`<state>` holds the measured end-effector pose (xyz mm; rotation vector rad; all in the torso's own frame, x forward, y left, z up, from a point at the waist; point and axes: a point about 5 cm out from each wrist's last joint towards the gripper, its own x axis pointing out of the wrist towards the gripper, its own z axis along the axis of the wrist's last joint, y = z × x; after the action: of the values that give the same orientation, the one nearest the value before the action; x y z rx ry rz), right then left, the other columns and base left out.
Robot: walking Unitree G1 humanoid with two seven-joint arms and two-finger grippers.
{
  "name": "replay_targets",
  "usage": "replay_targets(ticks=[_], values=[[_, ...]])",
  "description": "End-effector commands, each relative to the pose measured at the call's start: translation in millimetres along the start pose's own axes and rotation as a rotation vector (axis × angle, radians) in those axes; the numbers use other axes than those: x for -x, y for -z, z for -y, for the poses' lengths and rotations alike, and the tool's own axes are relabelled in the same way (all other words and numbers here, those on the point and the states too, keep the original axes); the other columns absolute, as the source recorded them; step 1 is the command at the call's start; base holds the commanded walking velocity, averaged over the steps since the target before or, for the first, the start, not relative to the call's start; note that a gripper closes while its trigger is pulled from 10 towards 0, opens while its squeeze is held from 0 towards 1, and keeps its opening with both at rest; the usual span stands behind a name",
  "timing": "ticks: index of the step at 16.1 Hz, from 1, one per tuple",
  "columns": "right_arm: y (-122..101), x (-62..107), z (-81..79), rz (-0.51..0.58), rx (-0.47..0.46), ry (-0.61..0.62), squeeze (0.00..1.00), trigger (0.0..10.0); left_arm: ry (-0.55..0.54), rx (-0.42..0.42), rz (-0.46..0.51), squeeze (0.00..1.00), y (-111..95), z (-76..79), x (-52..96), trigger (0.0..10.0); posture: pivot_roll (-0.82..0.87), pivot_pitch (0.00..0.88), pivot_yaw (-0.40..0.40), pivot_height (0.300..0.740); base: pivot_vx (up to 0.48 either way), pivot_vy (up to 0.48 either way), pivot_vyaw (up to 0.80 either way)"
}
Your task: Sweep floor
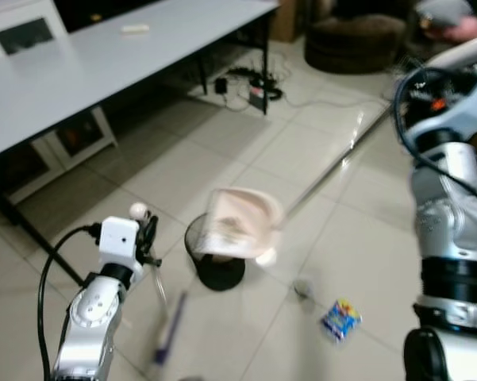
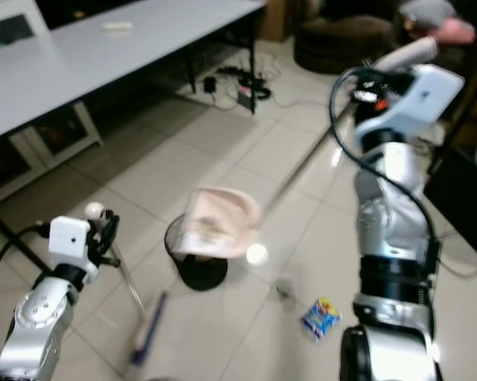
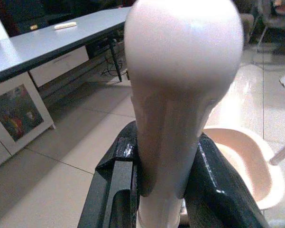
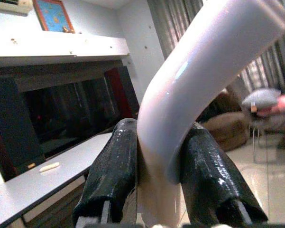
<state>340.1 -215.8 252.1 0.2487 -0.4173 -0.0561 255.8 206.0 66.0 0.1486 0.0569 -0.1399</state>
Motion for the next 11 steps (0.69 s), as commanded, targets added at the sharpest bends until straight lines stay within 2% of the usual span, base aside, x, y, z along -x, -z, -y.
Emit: replay_targets(ticks=[1, 7, 11], values=[[-11, -4.8, -15.4, 0.068, -0.036, -0.047, 0.0, 10.0, -0.018, -0.032, 0.026, 0.0, -7, -8.7, -0.9, 10.0, 0.01, 0.0, 0.059, 0.74, 0.334, 0.0, 0.0], [-7, -6.4, -16.9, 0.063, -0.032, -0.052, 0.0, 10.0, -0.019, -0.029, 0.024, 0.0, -7, -10.1, -1.4, 10.0, 0.01, 0.003, 0.06, 0.74, 0.37, 0.0, 0.0], [-4, -10.8, -26.3, 0.074, -0.012, -0.096, 0.0, 10.0, -0.028, -0.036, 0.026, 0.0, -7, -10.8, -2.0, 10.0, 0.01, 0.004, 0.052, 0.74, 0.376, 0.0, 0.0]])
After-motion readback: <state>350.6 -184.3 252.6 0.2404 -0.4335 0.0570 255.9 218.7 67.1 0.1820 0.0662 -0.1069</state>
